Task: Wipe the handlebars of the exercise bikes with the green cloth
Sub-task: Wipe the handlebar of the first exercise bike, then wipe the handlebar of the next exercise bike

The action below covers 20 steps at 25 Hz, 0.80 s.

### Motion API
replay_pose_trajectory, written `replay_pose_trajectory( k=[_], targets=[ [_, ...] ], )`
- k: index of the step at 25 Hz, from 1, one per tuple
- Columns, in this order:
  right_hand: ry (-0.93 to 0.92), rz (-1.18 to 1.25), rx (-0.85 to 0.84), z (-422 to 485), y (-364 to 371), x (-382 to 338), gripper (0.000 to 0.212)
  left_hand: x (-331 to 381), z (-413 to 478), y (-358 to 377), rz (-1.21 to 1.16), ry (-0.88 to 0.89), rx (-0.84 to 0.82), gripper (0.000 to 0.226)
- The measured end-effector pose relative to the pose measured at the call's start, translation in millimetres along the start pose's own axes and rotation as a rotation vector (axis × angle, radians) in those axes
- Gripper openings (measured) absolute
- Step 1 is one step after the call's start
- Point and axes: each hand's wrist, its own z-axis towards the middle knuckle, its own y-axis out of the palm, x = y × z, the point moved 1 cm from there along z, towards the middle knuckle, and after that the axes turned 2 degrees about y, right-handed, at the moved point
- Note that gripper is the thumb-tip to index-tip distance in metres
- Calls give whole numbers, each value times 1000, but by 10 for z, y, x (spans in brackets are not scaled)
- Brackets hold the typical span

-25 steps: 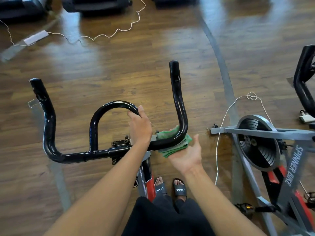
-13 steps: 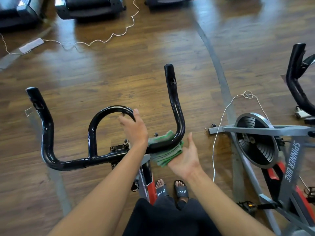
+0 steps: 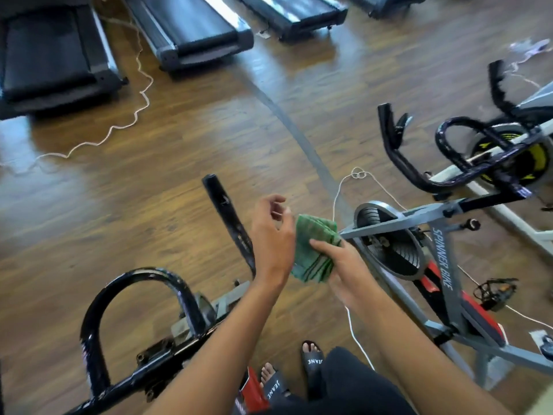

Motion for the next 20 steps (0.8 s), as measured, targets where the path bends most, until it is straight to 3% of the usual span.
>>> replay_pose_trajectory(
  k=[2,6,8,12,15,20],
  targets=[
    [-81,18,32,5,-149,-320,29,136,45,331,-85,-98,-195,7],
    [-211,7,105,47,-563,-828,28,297,249,919,-352,-553,-480,34],
    [-271,0,153,75,-822,-1045,33,417,322,1246,-416,-676,-624,33],
    [-348,100,247,88,-1264,-1439,46,704,359,1926,-507,-740,-876,46],
    [-369,175,245,72,-1573,-1717,53,896,370,2390,-559,-764,-976,39],
    [-324,250,191,106,-1852,-1982,36,1030,419,2860,-602,-902,-1033,39]
  ],
)
